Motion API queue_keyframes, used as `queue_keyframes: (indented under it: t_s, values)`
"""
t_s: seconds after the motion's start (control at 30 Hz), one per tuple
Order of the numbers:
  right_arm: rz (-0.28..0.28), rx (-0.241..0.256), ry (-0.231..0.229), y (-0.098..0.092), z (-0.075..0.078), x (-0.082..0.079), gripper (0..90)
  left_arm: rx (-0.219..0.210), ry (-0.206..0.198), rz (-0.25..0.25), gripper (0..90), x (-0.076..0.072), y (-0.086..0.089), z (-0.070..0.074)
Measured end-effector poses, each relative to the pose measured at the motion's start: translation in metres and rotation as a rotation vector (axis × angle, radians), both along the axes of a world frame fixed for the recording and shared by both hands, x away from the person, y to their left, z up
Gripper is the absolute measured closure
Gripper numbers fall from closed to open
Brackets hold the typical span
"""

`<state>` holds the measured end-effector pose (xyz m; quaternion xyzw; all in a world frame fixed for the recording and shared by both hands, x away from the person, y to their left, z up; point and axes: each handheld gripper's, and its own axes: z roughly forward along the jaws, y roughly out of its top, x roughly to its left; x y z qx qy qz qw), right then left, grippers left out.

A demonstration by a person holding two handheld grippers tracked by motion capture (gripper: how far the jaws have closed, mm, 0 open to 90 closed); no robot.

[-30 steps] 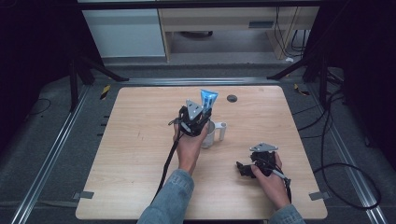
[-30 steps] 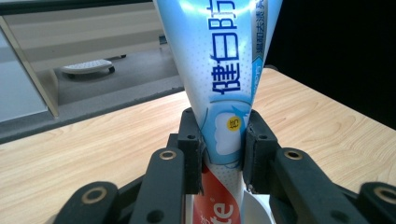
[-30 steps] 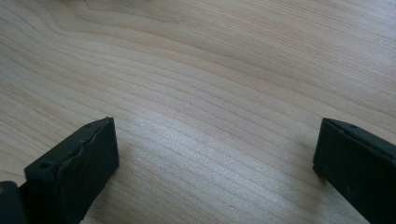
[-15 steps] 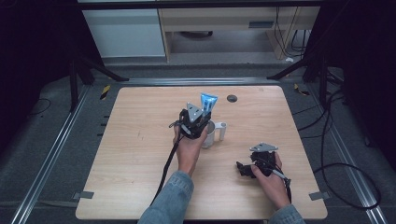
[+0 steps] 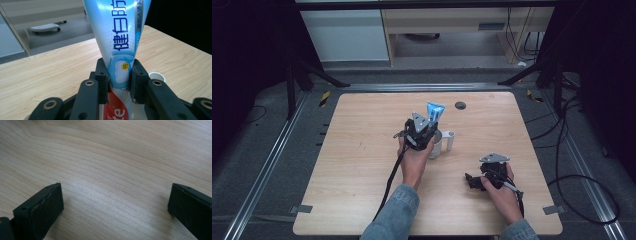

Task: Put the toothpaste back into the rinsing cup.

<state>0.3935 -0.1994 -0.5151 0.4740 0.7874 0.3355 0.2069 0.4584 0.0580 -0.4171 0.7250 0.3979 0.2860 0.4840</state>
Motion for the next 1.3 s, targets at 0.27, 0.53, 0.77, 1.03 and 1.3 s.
queue_keyframes:
  t_s: [0.27, 0.53, 0.77, 1.03, 1.3]
  values:
    - [0.001, 0.001, 0.0, 0.0, 0.0, 0.0, 0.4, 0.001, 0.009, 0.003, 71.5, 0.001, -0.0003, -0.0023]
    - [0.0, 0.0, 0.0, 0.0, 0.0, 0.0, 0.4, 0.006, 0.023, 0.005, 71.3, 0.0019, -0.0014, -0.0052]
    - [0.0, 0.0, 0.0, 0.0, 0.0, 0.0, 0.4, 0.006, 0.039, 0.007, 71.2, 0.0027, -0.0011, -0.0077]
    - [-0.001, 0.001, 0.001, 0.0001, 0.0, 0.0, 0.4, 0.005, 0.056, 0.012, 71.0, 0.0038, -0.0014, -0.0093]
    - [-0.001, 0.001, 0.001, 0.0, 0.0, 0.0, 0.4, 0.006, 0.057, 0.01, 70.7, 0.0036, -0.0018, -0.009]
